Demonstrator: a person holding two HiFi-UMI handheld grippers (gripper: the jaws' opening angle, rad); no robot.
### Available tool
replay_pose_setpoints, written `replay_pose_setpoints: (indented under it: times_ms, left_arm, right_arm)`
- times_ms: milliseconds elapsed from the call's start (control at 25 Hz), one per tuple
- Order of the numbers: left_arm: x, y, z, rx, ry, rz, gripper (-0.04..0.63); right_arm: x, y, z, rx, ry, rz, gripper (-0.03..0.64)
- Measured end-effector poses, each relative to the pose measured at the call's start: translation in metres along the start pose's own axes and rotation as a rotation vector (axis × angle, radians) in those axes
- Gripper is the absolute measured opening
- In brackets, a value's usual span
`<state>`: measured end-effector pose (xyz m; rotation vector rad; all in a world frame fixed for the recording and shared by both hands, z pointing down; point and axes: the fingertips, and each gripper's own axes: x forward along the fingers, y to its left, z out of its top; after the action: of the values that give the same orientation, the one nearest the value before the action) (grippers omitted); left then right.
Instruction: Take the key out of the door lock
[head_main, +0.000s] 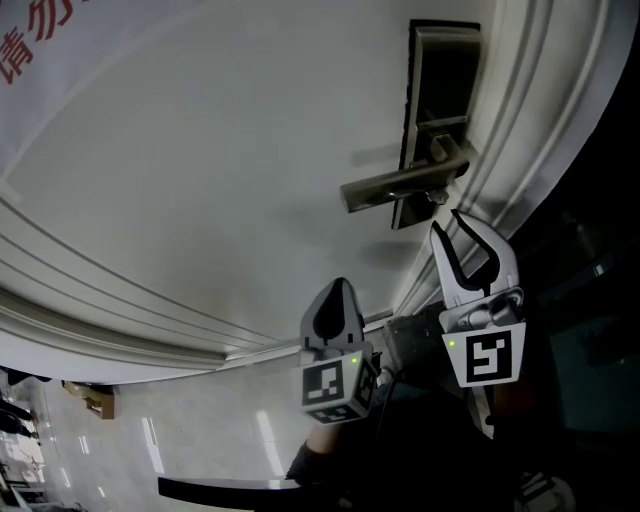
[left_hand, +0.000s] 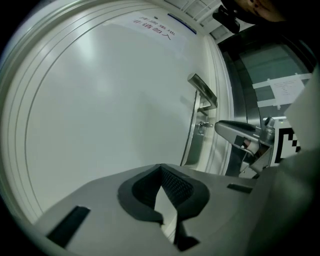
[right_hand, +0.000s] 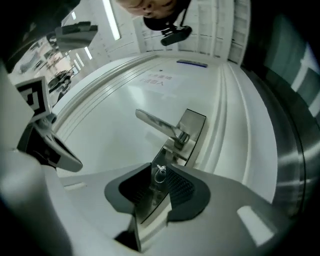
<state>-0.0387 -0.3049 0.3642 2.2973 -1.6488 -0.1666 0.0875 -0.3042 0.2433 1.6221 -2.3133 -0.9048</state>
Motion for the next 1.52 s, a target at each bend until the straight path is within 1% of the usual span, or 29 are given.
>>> replay_pose_setpoints:
  times_ms: [120,200,360,480,680,800,840,880,1080,1200,1400,1520]
  left_arm:
    - [0.005,-0.003,-0.001,-0.009,0.003,0.023,-0.001]
    - [0.007,-0.006,0.0,-0.019,0.003,0.036,0.0]
    - [0.011,-0.007,0.003,-0.02,0.001,0.036,0.0]
    - [0.013,-0.003,0.003,-0.009,0.003,0.025,0.0]
    - [0.019,-0.002,0.01,0.014,0.0,-0.023,-0.001]
    - [0.02,0.002,0.01,0.015,0.0,-0.018,-0.002]
    - [0.02,0.003,0.012,0.015,0.001,-0.015,-0.001]
    - [0.02,0.004,0.013,0.012,0.004,-0.012,0.0]
    - [0.02,0.007,0.016,0.001,0.007,-0.008,0.0]
    - [0.018,0.008,0.013,0.01,0.002,-0.018,-0.001]
    - [0.015,0.009,0.016,-0.015,0.003,0.003,-0.001]
    - [0.014,0.007,0.014,-0.007,0.004,-0.009,0.0]
  right_arm:
    - [0.01,-0.002,-0.005,-0.173,0.022,0.021,0.061]
    - [0.015,0.0,-0.008,-0.269,0.026,0.045,0.061]
    - [0.025,-0.001,-0.015,-0.416,0.058,0.068,0.061]
    - [0.03,0.0,-0.019,-0.503,0.092,0.072,0.061]
    - [0.036,-0.005,-0.019,-0.586,0.122,0.032,0.06]
    - [0.038,-0.005,-0.022,-0.658,0.138,0.023,0.049]
    - [0.039,-0.006,-0.022,-0.685,0.14,0.019,0.024]
    - [0.038,-0.005,-0.022,-0.708,0.143,0.018,0.018]
    - [0.038,-0.004,-0.024,-0.823,0.159,0.033,0.017]
    - [0.039,-0.004,-0.024,-0.88,0.168,0.036,0.017]
    - [0.038,-0.003,-0.025,-0.926,0.188,0.049,0.015]
    - [0.038,-0.003,-0.025,-0.933,0.201,0.061,0.014]
